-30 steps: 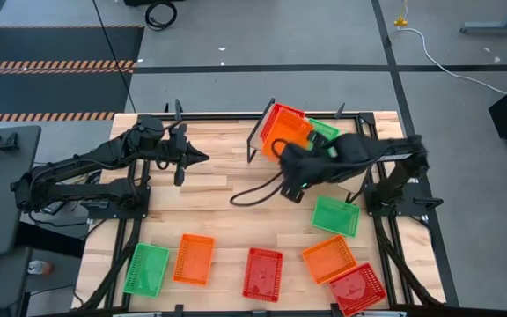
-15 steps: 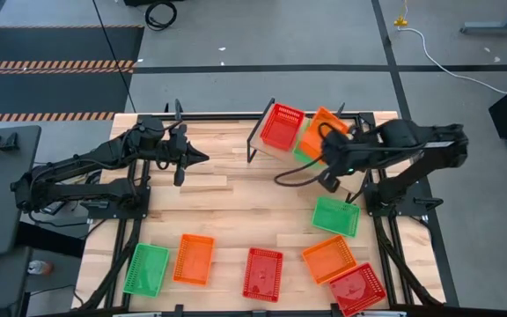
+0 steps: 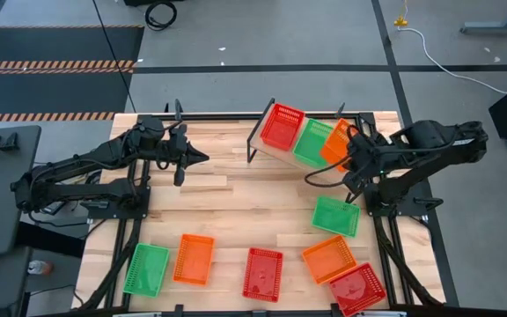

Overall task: Stack baskets on shelf by color
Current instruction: Put the top orange bin on the shelf

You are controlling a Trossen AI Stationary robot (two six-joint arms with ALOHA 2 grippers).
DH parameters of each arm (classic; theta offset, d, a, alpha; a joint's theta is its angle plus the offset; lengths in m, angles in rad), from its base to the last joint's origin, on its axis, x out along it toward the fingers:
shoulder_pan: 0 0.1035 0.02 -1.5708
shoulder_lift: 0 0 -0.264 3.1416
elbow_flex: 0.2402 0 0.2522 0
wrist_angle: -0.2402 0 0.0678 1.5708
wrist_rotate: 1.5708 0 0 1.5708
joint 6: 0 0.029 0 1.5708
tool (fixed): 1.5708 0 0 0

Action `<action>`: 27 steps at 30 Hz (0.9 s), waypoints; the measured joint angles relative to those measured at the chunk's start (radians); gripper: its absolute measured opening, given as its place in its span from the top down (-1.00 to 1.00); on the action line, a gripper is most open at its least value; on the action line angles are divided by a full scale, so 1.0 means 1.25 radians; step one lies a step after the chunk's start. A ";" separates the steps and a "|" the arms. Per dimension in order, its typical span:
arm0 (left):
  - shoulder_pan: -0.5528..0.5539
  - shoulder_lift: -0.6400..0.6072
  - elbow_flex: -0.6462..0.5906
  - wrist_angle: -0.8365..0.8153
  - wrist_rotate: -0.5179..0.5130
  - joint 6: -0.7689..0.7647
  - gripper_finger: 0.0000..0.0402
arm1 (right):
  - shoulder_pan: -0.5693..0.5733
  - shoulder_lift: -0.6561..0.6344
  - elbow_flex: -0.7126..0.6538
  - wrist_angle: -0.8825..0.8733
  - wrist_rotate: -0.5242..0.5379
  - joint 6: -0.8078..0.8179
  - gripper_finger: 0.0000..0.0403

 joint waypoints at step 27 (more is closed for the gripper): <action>0.000 0.000 0.000 -0.005 0.000 0.000 0.88 | 0.000 -0.127 -0.236 0.003 -0.190 0.055 0.92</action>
